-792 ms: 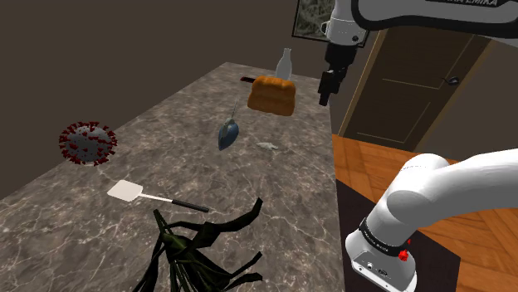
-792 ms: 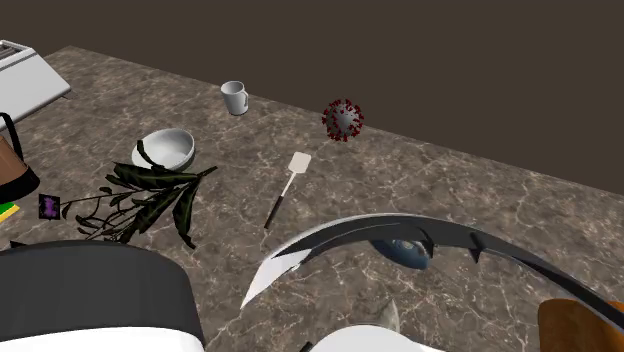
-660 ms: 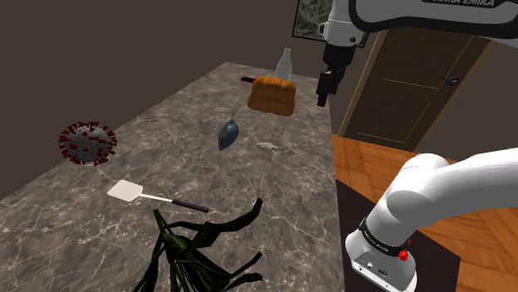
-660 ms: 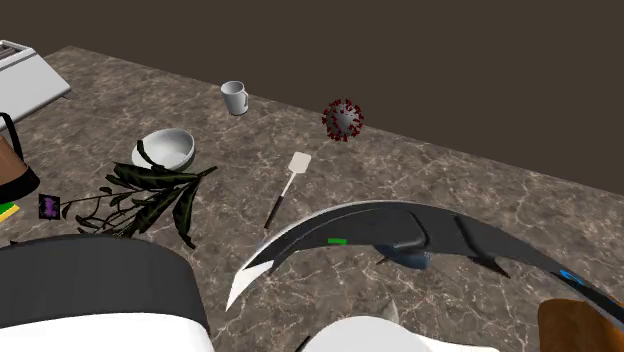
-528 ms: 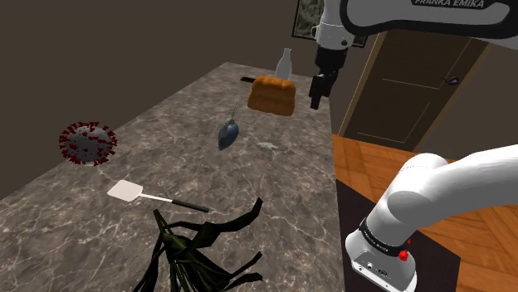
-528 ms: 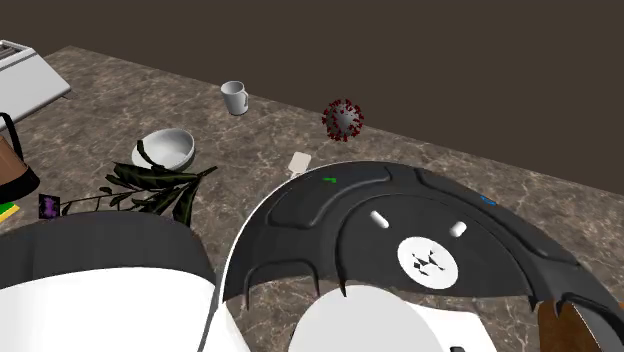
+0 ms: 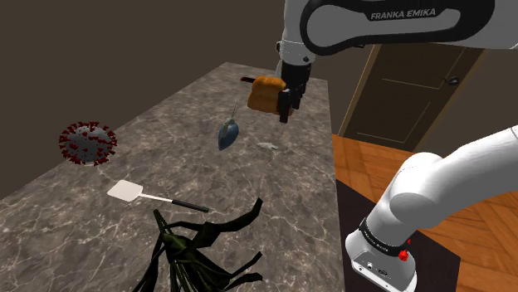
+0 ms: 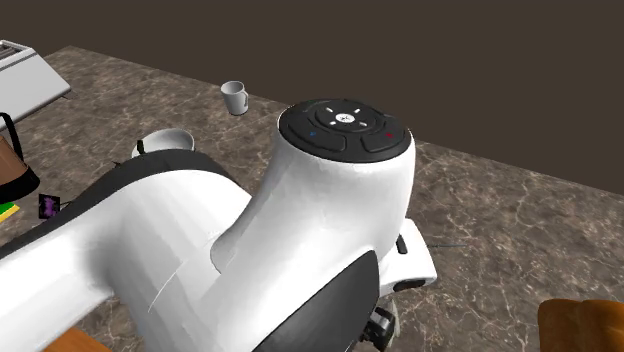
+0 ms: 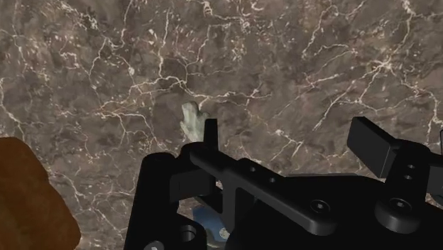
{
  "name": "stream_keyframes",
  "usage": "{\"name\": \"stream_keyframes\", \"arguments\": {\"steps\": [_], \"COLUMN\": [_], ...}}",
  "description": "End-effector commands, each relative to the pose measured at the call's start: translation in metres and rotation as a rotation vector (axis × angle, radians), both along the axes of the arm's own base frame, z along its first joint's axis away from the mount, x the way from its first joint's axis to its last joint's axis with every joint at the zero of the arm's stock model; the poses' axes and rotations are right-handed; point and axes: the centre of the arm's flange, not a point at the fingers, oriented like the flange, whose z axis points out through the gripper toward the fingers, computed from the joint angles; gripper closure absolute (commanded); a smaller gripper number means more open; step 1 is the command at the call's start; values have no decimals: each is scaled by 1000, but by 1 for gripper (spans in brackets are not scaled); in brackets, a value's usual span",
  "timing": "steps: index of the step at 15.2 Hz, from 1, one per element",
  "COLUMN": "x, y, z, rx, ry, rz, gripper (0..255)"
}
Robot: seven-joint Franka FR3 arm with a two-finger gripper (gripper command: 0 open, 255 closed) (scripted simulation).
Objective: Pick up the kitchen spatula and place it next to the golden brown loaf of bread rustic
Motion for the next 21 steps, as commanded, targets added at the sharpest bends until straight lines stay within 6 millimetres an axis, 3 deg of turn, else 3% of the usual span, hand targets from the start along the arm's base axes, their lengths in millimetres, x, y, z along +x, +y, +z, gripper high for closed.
{"name": "stream_keyframes", "arguments": {"steps": [1,21], "x": [14,104], "y": [22,240], "z": [-12,-117], "rx": [6,57], "ry": [4,46], "rz": [19,209], "gripper": [0,0]}}
